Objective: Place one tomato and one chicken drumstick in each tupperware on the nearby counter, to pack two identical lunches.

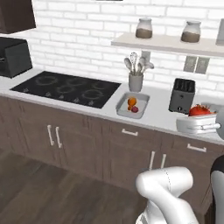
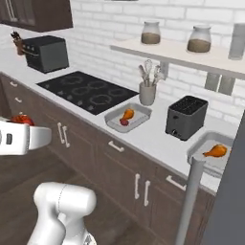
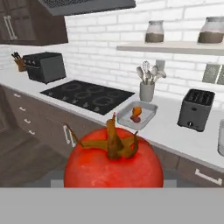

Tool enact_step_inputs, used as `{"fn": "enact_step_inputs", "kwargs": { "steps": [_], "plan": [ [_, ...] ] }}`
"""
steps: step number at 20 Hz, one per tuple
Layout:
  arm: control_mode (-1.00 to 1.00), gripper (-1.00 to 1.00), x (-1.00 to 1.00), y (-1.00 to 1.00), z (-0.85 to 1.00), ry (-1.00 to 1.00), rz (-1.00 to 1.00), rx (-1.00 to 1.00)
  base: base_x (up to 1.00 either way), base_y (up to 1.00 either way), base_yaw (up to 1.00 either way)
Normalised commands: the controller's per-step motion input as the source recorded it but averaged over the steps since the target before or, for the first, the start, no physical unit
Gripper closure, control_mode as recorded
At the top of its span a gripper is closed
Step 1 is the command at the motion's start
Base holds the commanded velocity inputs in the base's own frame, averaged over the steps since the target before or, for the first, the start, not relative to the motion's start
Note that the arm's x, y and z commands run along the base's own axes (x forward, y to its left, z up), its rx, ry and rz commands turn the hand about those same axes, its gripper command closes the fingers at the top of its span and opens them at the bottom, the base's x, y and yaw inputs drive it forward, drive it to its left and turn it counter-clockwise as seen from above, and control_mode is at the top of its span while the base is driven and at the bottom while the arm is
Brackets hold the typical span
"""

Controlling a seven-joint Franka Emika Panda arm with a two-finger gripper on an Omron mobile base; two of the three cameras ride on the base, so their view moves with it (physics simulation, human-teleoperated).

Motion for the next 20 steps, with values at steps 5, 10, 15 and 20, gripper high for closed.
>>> {"fn": "enact_step_inputs", "kwargs": {
  "steps": [5, 10, 15, 20],
  "plan": [
    [1.0, 1.0, 0.0, 0.0, 0.0, 0.0, 0.0, 0.0, 0.68, -0.01, -0.73],
    [1.0, 1.0, 0.0, 0.0, 0.0, 0.0, 0.0, 0.0, 0.96, 0.0, -0.68],
    [1.0, 1.0, 0.0, 0.0, 0.0, 0.0, 0.0, 0.0, 0.86, 0.08, -0.64],
    [-1.0, 1.0, -0.19, -0.02, -0.16, 0.13, -0.28, 0.0, 0.07, 0.0, -0.23]
  ]
}}
